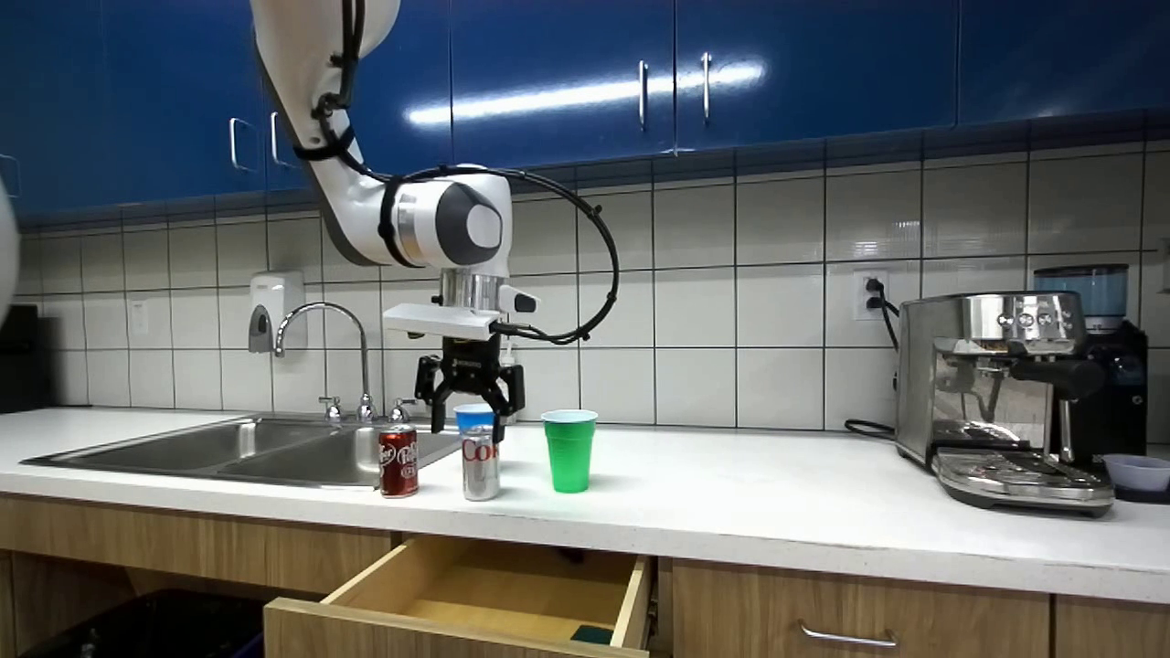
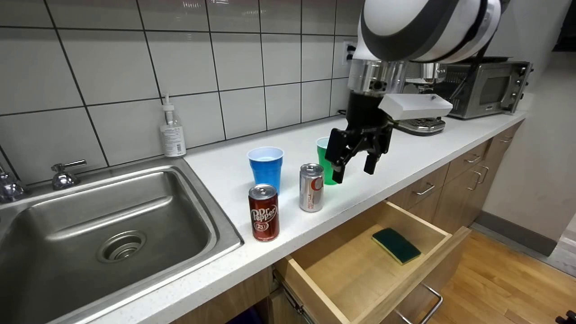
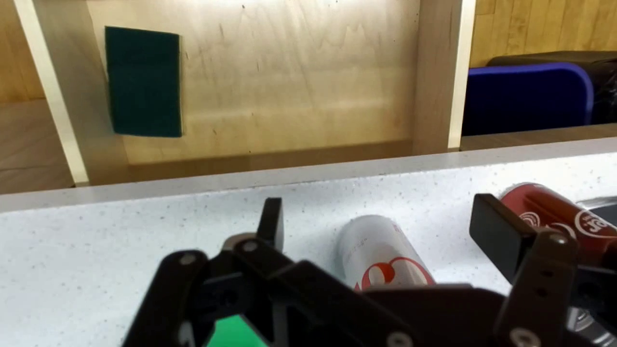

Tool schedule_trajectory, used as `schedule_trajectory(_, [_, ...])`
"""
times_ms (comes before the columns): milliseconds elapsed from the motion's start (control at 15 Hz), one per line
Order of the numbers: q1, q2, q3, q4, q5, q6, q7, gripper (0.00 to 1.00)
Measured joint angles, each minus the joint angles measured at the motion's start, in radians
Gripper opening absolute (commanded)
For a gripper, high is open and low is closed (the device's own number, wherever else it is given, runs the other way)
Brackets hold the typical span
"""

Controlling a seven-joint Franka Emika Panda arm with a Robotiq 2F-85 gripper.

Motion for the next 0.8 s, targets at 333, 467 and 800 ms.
schedule_trajectory(333, [0.0, 0.067, 0.002, 0.117, -0.001, -0.081, -0.053, 1.0])
schedule_trajectory(467, [0.0, 0.073, 0.002, 0.138, -0.001, -0.105, -0.067, 1.0])
schedule_trajectory(800, [0.0, 0.073, 0.002, 0.142, -0.001, -0.112, -0.074, 1.0])
